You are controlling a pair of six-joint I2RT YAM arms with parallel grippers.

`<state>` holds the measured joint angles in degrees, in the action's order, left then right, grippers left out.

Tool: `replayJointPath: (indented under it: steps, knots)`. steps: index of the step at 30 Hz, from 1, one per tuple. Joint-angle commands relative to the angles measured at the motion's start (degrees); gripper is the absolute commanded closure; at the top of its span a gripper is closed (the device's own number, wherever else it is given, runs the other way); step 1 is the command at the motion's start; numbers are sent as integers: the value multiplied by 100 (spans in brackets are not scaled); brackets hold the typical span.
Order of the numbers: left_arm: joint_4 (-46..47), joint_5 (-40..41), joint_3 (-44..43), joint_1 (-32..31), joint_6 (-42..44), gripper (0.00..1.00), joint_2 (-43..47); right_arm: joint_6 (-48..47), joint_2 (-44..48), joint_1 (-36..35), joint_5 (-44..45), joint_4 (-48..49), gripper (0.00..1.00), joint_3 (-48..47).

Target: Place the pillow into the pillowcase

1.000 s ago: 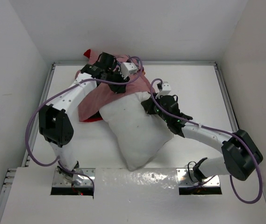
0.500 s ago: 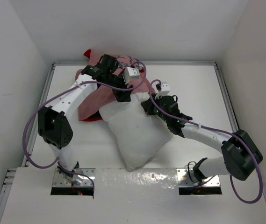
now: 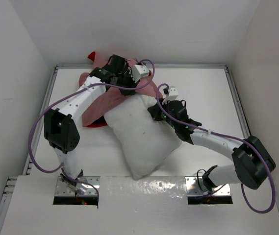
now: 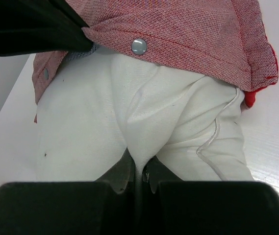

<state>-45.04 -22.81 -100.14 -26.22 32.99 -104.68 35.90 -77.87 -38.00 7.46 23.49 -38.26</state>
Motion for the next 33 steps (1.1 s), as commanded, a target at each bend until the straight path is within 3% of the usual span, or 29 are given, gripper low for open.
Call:
replayJointPath:
  steps: [1,3,5,7,14,15,18,19,22,24,26,27,29,30,31,32,33]
  knots:
    - [398,302,-208,-33,-381,100,360,-39,-36,-50,-210,51,100,-6]
    - [460,251,-225,-41,-565,100,492,-83,-62,-59,-368,51,100,-76]
    - [452,-353,-330,-41,-706,100,554,-241,-184,-120,-526,-63,100,-268]
    - [181,-1535,-664,-76,-680,100,519,-425,-246,-295,-536,111,100,-629]
    - [-1235,-3773,-1631,-656,478,100,414,-215,-817,-375,-729,2667,100,-2035]
    - [-1340,-3975,-1597,-691,576,100,440,-128,-992,-384,-616,3314,100,-2036]
    - [-1499,-4713,-1211,-692,699,100,624,-108,-1169,-384,1426,3830,100,-1765]
    - [-1517,-4733,-1097,-683,726,100,738,-110,-1196,-384,3060,3639,100,-1720]
    - [-1735,-4707,-710,-534,988,100,870,-170,-1397,-375,5241,2058,100,-2000]
    - [-2051,-4602,-560,-411,1191,100,923,-85,-1459,-384,5370,1435,100,-1905]
    - [-2289,-4514,-498,-358,1507,100,888,721,-1407,-393,5301,261,100,-1712]
    - [-2403,-4330,-454,-332,1578,100,880,1308,-1407,-401,5300,27,100,-1624]
    - [-2326,-3875,-210,-296,1710,100,897,1072,-1433,-393,4839,172,98,-1265]
    - [-2212,-3724,-86,-253,1676,89,897,764,-1451,-393,4574,296,87,-1158]
    - [-2072,-3618,37,-183,1406,74,914,508,-1433,-393,4319,297,68,-1096]
    - [-2010,-3573,177,-78,1351,54,932,279,-1337,-401,4072,227,46,-1061]
    - [-1983,-3642,179,202,1307,20,950,-158,-1258,-401,3661,-69,27,-1078]
